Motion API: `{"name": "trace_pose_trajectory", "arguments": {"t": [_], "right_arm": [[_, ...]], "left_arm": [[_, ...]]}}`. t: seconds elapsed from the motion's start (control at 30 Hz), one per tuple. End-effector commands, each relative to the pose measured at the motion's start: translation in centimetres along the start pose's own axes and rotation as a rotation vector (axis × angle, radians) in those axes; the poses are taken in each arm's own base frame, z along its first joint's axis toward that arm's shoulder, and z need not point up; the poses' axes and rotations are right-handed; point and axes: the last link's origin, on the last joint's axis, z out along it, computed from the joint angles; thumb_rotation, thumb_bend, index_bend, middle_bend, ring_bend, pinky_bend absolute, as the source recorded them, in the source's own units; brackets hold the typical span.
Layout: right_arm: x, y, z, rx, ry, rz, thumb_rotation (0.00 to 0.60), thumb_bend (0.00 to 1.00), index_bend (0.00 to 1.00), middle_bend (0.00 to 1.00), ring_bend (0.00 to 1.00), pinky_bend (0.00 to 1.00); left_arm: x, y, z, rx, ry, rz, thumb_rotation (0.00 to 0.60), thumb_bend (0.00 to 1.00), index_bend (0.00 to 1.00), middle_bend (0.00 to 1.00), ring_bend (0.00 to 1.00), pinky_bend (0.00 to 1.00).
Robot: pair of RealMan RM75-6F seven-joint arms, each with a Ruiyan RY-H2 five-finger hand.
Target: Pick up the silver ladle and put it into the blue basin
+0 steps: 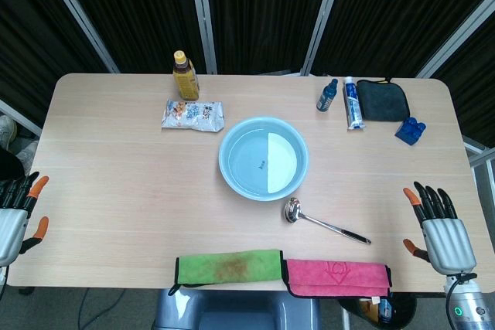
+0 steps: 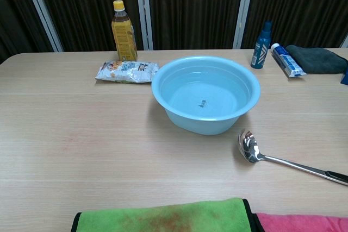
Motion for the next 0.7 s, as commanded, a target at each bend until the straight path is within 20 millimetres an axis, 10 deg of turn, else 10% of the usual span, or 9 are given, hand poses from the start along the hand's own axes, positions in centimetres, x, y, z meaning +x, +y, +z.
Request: {"name": "trace_pose_trajectory", "arguments": {"t": [0.03,0.7], "right_arm": [[0.0,0.0,0.0,-0.003,-0.003,0.000,0.600,0.10,0.00,0.00,0.00,0.00],[-1.9,-4.2,0.1,0.027,-0.140,-0.046,0.600,0.14,0.25,0.00,0.00,0.00]], "left_arm": [[0.0,0.0,0.0,0.001,0.001,0.001,0.600,0.49,0.06,0.00,0.00,0.00],[0.2,0.0,0.7,-0.030,-0.032,-0.065,0.600,0.48,0.06,0.00,0.00,0.00]]}}
